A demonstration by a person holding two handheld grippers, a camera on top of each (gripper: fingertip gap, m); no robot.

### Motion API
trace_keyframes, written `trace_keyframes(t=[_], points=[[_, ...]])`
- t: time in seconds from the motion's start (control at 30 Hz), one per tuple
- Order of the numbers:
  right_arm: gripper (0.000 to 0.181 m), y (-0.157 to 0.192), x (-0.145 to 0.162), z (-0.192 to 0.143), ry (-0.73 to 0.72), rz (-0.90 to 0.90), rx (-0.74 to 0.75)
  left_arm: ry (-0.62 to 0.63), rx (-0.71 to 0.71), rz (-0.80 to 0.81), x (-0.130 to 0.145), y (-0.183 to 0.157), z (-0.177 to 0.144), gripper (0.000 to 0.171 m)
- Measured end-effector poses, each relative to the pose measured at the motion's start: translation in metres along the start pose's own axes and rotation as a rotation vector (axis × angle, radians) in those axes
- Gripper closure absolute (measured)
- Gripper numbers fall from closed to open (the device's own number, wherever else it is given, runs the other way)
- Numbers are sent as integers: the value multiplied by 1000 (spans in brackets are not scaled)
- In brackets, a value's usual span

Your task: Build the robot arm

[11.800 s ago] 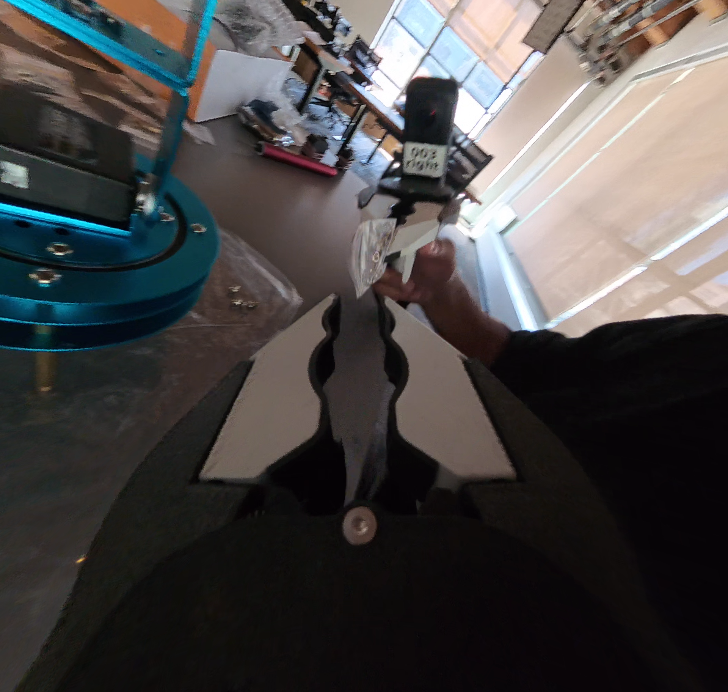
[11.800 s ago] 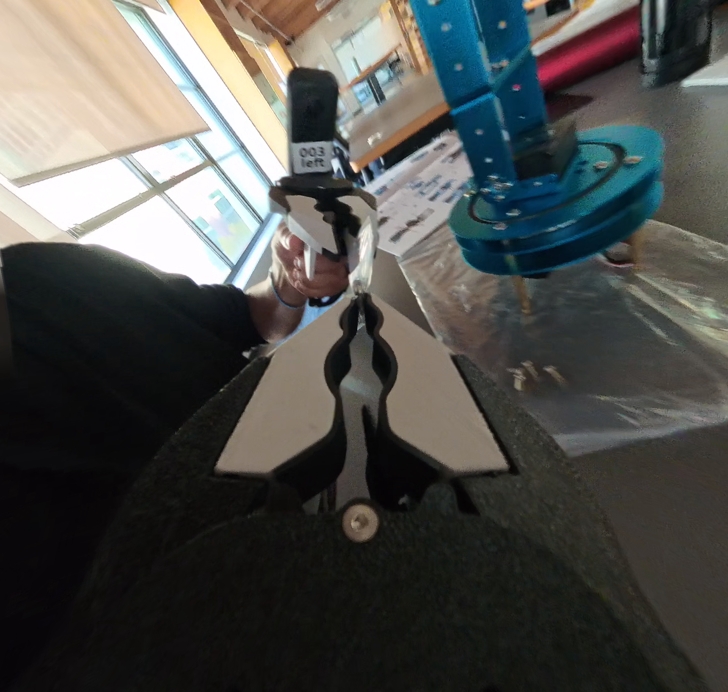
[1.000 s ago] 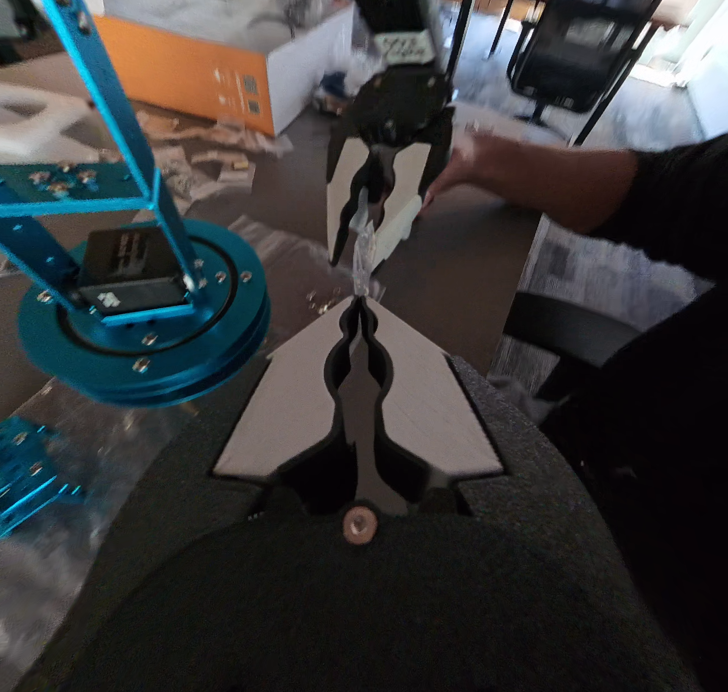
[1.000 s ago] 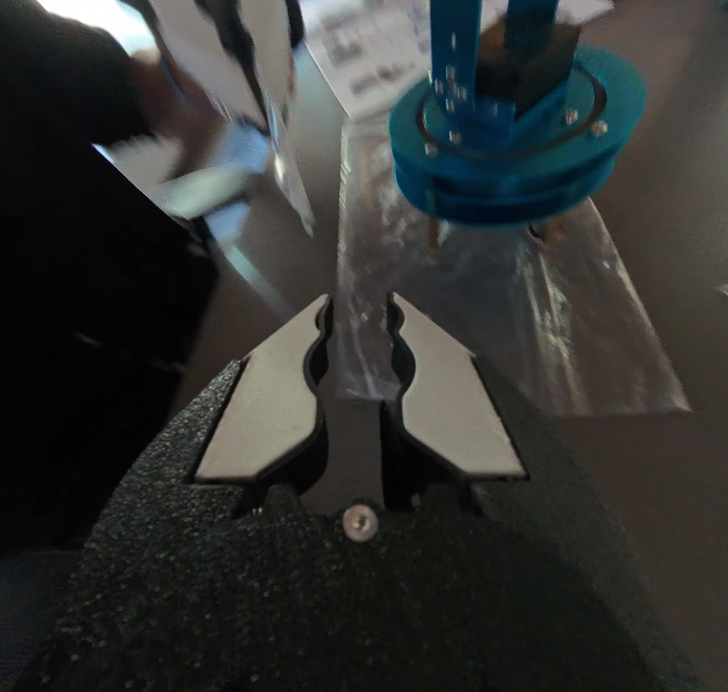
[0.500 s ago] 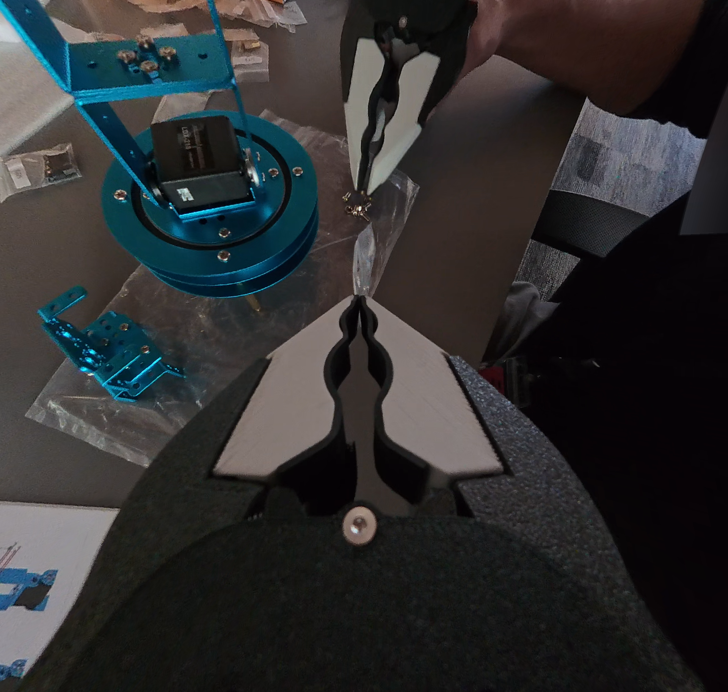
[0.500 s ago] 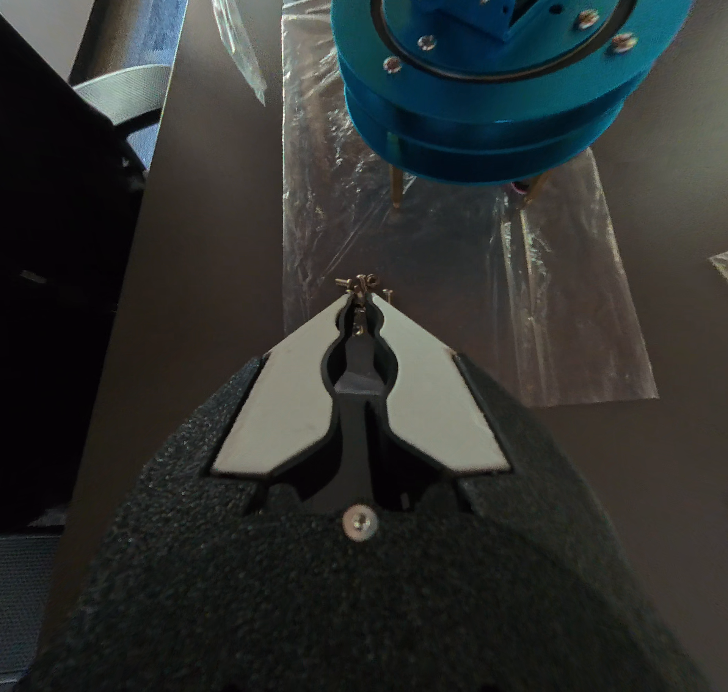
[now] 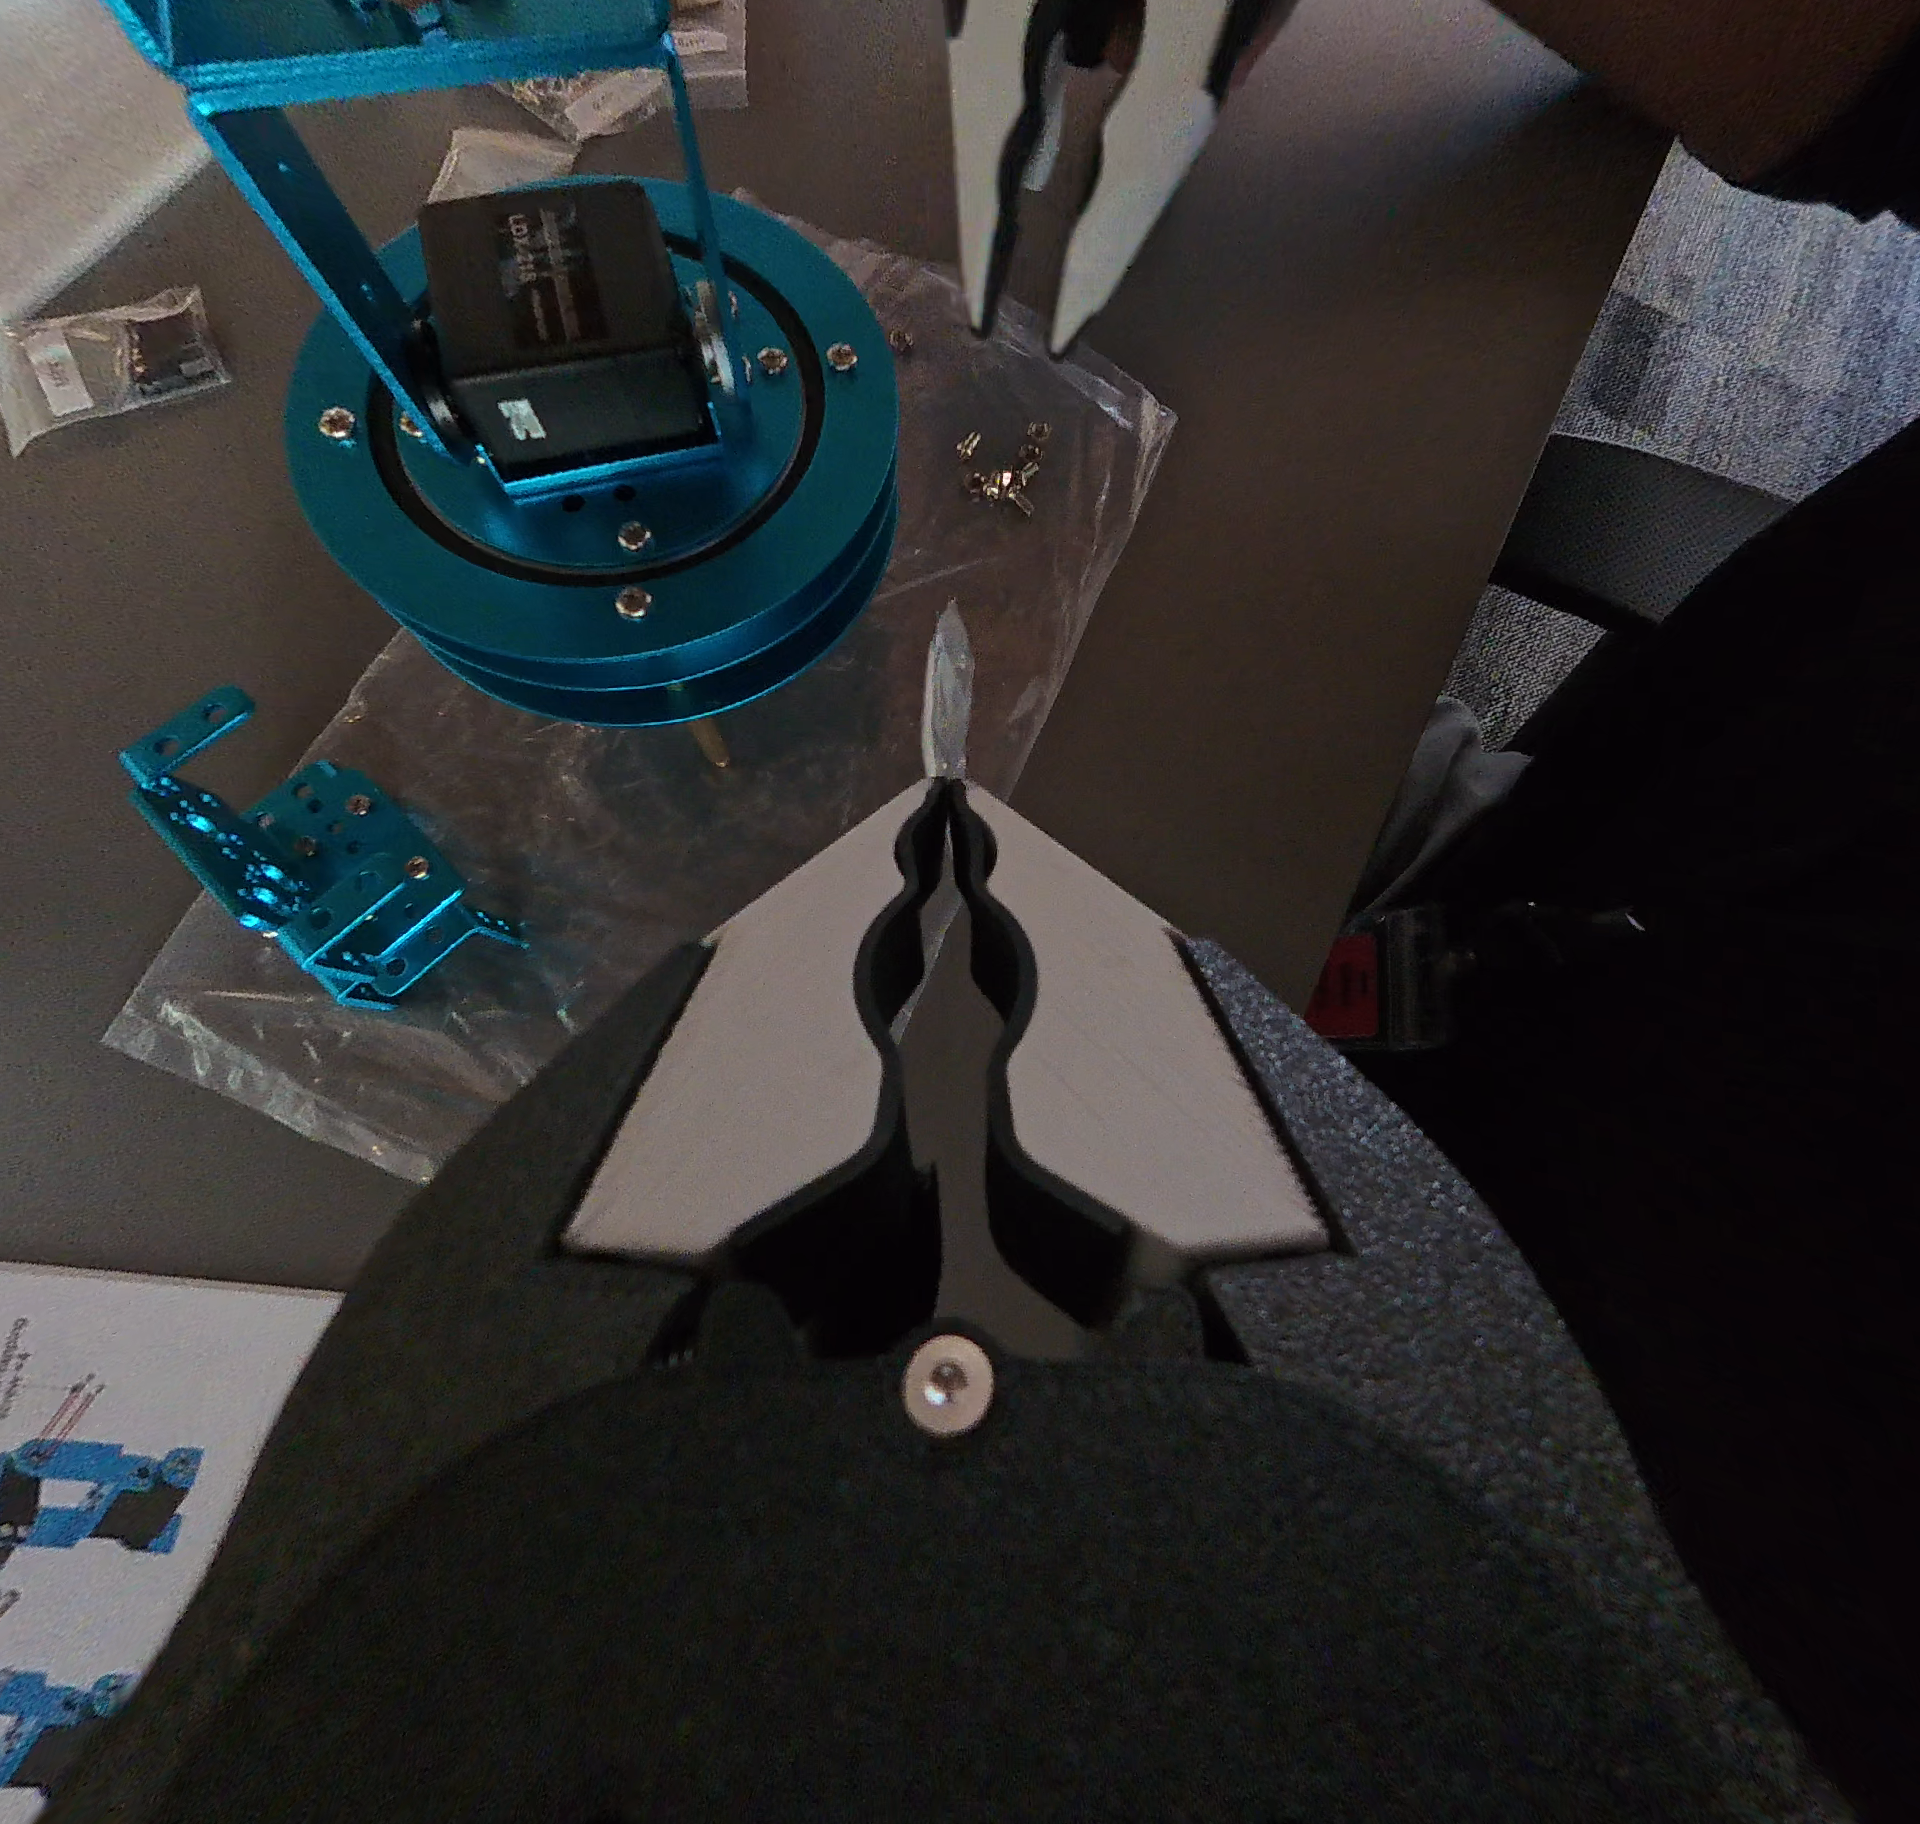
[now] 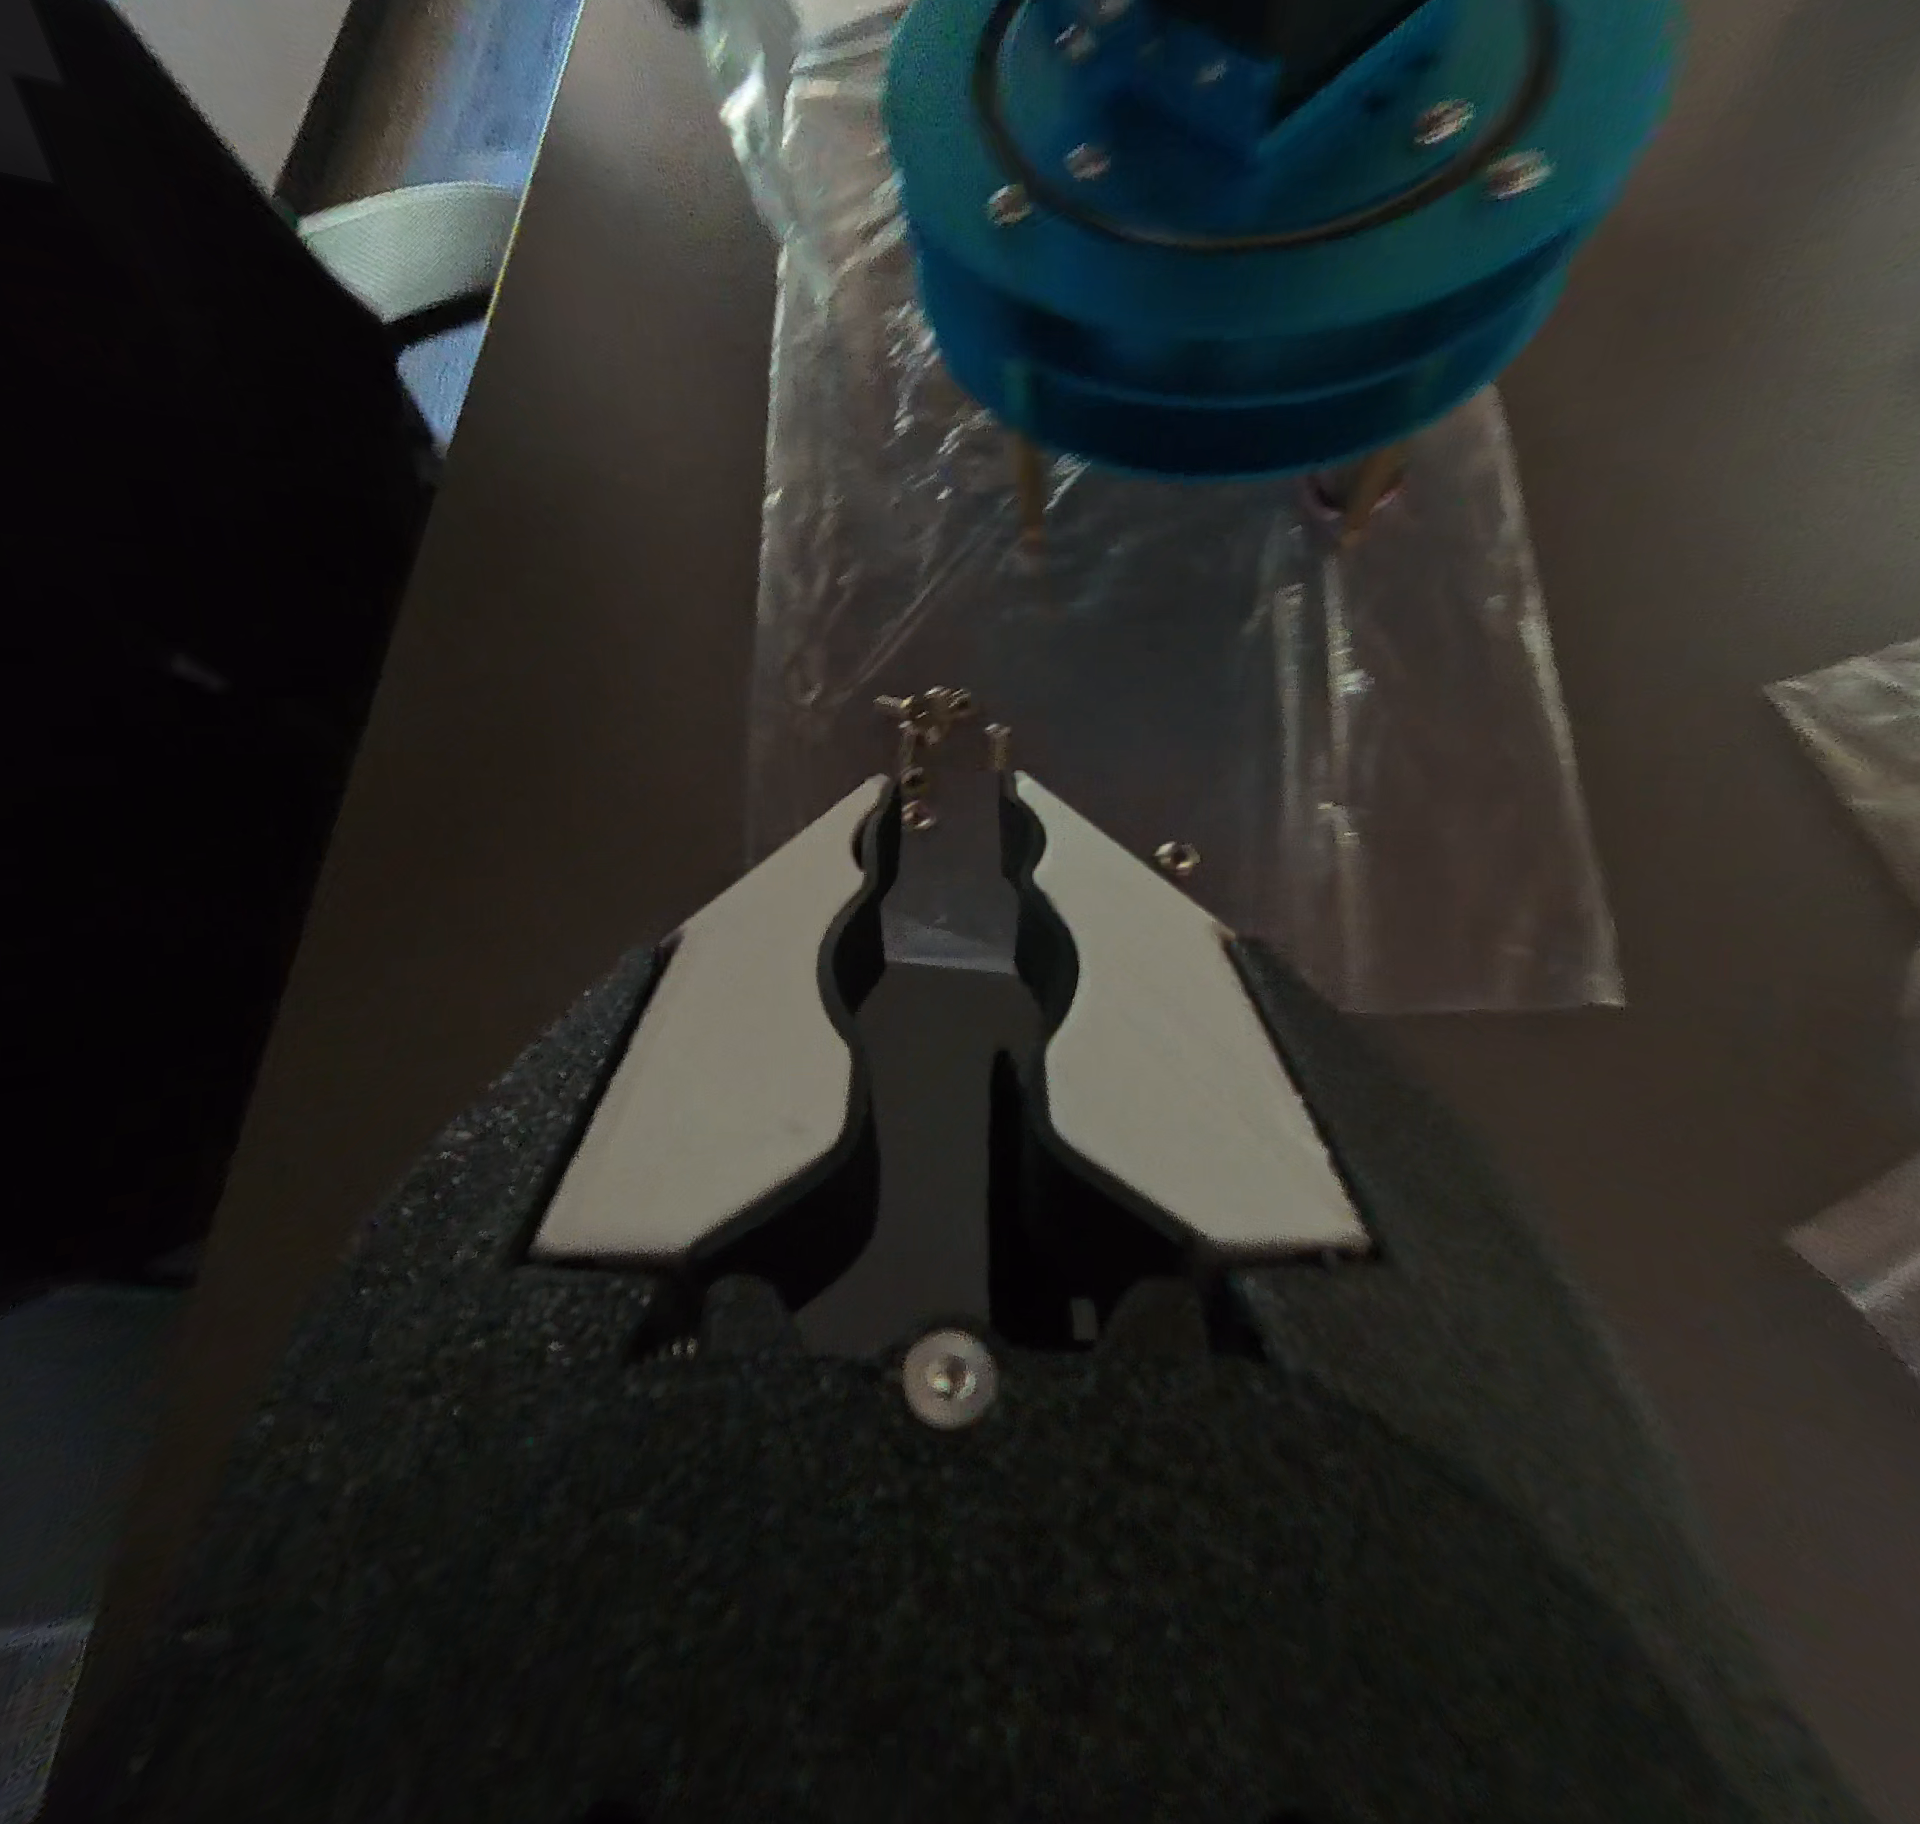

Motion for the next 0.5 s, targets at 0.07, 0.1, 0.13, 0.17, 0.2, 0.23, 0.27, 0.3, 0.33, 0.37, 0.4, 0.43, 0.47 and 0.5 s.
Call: trace_keyframes(t=[0.07,0.1,0.13,0.17,0.2,0.23,0.27,0.3,0.33,0.37,0.4,0.43,0.47,0.5], points=[[164,7,6,9,67,-30,-6,1,-2,0,0,0,1,171],[164,8,8,14,88,-38,-1,2,-2,3,0,0,1,171],[165,8,8,17,103,-42,1,3,-4,7,-1,-1,2,171],[166,9,8,19,110,-43,-5,4,-7,13,-2,-1,2,171],[167,9,7,19,112,-48,-5,6,-9,20,-2,-1,3,171],[169,9,6,19,116,-59,5,9,-10,27,-3,-2,4,171],[171,9,6,19,128,-74,27,11,-9,35,-4,-3,5,171],[173,8,6,20,138,-91,47,15,-3,45,-6,-4,7,171],[175,9,6,20,140,-95,47,22,7,54,-7,-6,9,171],[176,9,6,20,140,-89,47,33,15,62,-8,-7,12,171],[176,9,6,20,140,-80,46,44,20,66,-9,-8,15,171],[176,9,6,20,138,-77,47,59,27,67,-10,-8,18,171],[176,9,6,20,132,-79,52,75,34,68,-11,-8,22,171],[176,10,6,20,127,-78,53,87,36,73,-13,-9,26,171]])
Point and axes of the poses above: each gripper's, where its closed fingertips meet, z out along the fingers, x out of its underside, y = z × x across the jaws, the point moved 6 cm from there along -z, back along the fingers, and after that the axes turned 4 degrees about y, right-handed, at the moved point
